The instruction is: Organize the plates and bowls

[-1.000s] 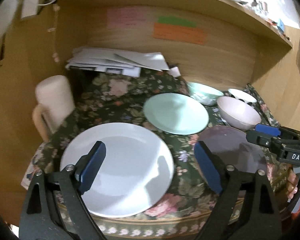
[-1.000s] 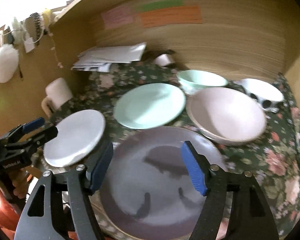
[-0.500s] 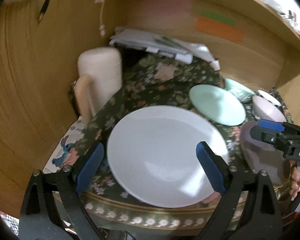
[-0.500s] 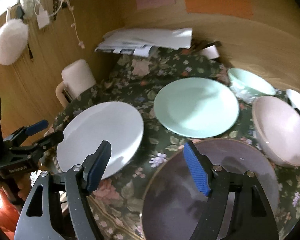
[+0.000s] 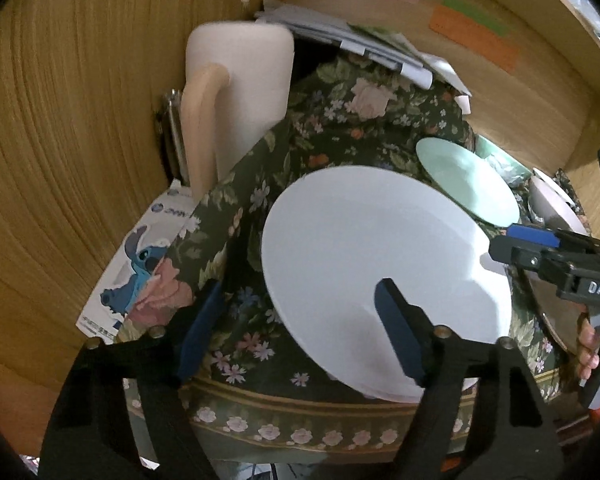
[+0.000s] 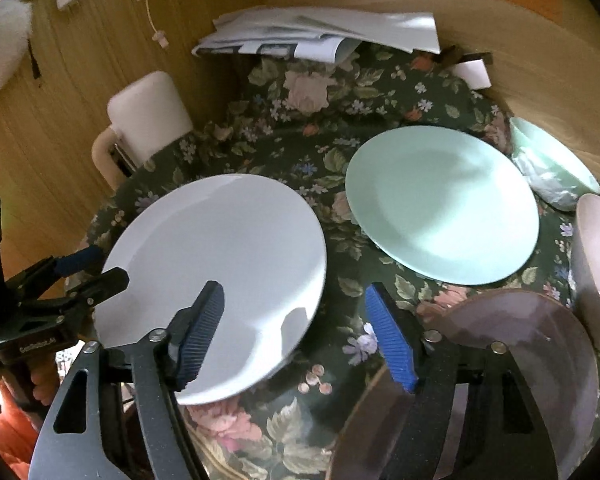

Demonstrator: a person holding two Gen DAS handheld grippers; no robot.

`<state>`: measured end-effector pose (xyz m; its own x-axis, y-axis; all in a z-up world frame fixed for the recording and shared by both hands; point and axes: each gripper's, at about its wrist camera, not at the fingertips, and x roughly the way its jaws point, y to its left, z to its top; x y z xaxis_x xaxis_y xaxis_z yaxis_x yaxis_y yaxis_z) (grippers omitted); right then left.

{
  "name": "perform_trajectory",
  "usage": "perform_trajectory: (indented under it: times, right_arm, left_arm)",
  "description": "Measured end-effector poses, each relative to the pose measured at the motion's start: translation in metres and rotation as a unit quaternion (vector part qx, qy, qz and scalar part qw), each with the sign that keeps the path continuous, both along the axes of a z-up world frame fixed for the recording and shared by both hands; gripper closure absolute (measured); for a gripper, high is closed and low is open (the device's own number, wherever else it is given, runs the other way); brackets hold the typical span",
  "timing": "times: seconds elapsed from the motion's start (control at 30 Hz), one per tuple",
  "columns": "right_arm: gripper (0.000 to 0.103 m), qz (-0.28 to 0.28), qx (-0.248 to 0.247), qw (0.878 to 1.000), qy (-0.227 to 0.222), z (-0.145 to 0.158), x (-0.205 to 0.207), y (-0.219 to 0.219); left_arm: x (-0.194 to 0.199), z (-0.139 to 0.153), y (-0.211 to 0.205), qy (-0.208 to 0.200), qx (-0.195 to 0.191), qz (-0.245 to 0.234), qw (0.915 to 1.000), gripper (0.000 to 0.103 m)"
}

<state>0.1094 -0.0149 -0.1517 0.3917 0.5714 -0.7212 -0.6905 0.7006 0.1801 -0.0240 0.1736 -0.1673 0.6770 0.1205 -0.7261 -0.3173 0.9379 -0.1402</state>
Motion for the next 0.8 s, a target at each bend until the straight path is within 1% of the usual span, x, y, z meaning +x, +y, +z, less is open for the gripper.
perform_trajectory:
  times: [0.03,0.1,0.13,0.2,0.3,0.4,0.5,0.8]
  right_arm:
    - [0.045,0.000,-0.002,1.000,0.004,-0.001,0.003,0.002]
    - [0.051,0.000,-0.004,1.000,0.014,-0.004,0.007,0.004]
    - [0.055,-0.003,-0.005,1.000,0.018,-0.005,0.009,0.005]
    - [0.056,-0.004,-0.008,1.000,0.027,-0.007,0.012,0.006]
    - [0.062,-0.004,-0.015,0.999,0.041,-0.012,0.017,0.010]
    - [0.069,-0.003,-0.018,0.998,0.059,-0.017,0.022,0.013]
    - [0.076,-0.002,-0.018,0.998,0.061,-0.019,0.023,0.016]
    - [0.077,-0.004,-0.018,0.999,0.049,-0.019,0.022,0.019]
  left_arm:
    - [0.000,-0.001,0.001,0.002,-0.003,-0.001,1.0000,0.032]
    - [0.002,-0.003,0.004,0.007,-0.011,-0.004,0.9999,0.040]
    - [0.003,-0.005,0.005,0.011,-0.017,-0.007,0.9998,0.042]
    - [0.005,-0.008,0.008,0.015,-0.027,-0.012,0.9995,0.051]
    - [0.008,-0.011,0.009,0.018,-0.036,-0.019,0.9990,0.059]
    - [0.010,-0.012,0.008,0.015,-0.042,-0.026,0.9987,0.063]
    - [0.011,-0.013,0.008,0.013,-0.047,-0.035,0.9982,0.065]
    - [0.013,-0.011,0.008,0.012,-0.043,-0.037,0.9983,0.066]
